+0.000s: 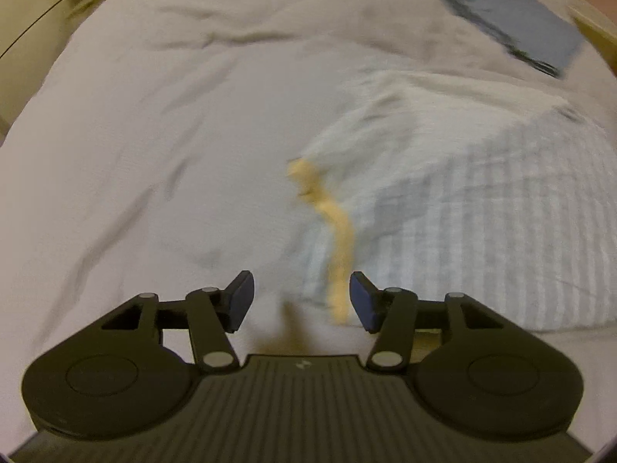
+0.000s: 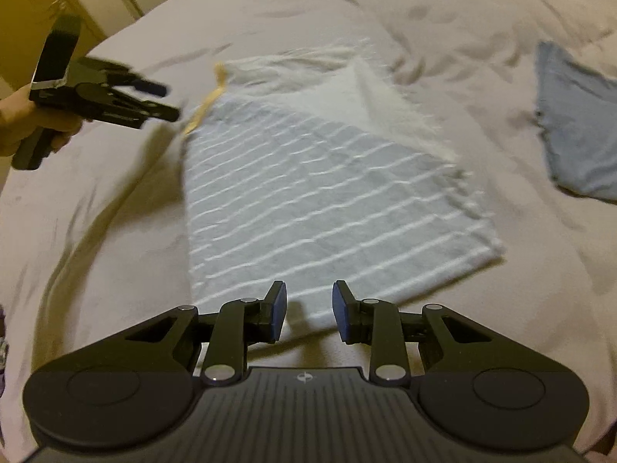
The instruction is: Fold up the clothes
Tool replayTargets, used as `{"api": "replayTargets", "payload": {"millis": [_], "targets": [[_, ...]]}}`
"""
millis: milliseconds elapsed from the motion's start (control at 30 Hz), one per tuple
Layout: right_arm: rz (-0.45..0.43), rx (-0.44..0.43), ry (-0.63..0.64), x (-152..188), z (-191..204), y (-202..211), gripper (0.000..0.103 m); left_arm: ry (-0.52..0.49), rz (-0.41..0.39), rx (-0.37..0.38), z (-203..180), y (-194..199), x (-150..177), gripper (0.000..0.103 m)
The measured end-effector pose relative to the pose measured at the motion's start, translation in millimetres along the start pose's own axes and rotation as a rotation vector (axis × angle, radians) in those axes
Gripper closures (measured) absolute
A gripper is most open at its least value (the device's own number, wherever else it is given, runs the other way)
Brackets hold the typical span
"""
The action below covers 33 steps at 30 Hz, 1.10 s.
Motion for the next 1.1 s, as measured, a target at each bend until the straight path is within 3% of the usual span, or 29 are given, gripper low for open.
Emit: {"api": "replayTargets", "payload": {"millis": [200,300,367,600,667,767,1100], "targets": [[0.011,-0.062,0.122,7.0,43.2,-18.0,0.072,-0.101,0.07,0.027,-26.2,-40.1,1.0,0.053],[0.033,-0.043,0.172,22.5,49.7,-26.7,0.072,-0.043,0.087,-0.001,-12.7,-53.3,5.1,0.051],[0.044,-0.04,0.171,27.3,45.9,-23.7,0.073,-0.004,0.086,-0.017,-3.9,-53.5,5.2,0.046],[0.102,-0.006,0.169,45.0,29.9,-8.2,0.073,-0.053,0.112,-0.088,-0.3,-26.7,12.9,0.052],[0.096,0.032,0.151,43.9,25.7,2.6,0.071,-0.088,0.115,-0.099,-7.5,-16.8,16.8,0.053],[0.08,0.092,0.114,35.3,21.4,17.1,0.061,-0.155,0.124,-0.101,-23.3,-4.3,24.8,0.053],[0.107,0.263,0.066,9.0,35.7,43.7,0.061,-0.216,0.057,-0.056,-71.9,39.3,33.1,0.052]]}}
Point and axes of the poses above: each gripper's, at about its wrist camera, not at the fingertips, and y roughly against the way its jaws point, z to its left, x to its underside, the point moved 2 cm from there along -y, roughly the way its jaws point, and after that the axes turned 15 degrees about x, right-handed, at the moved point
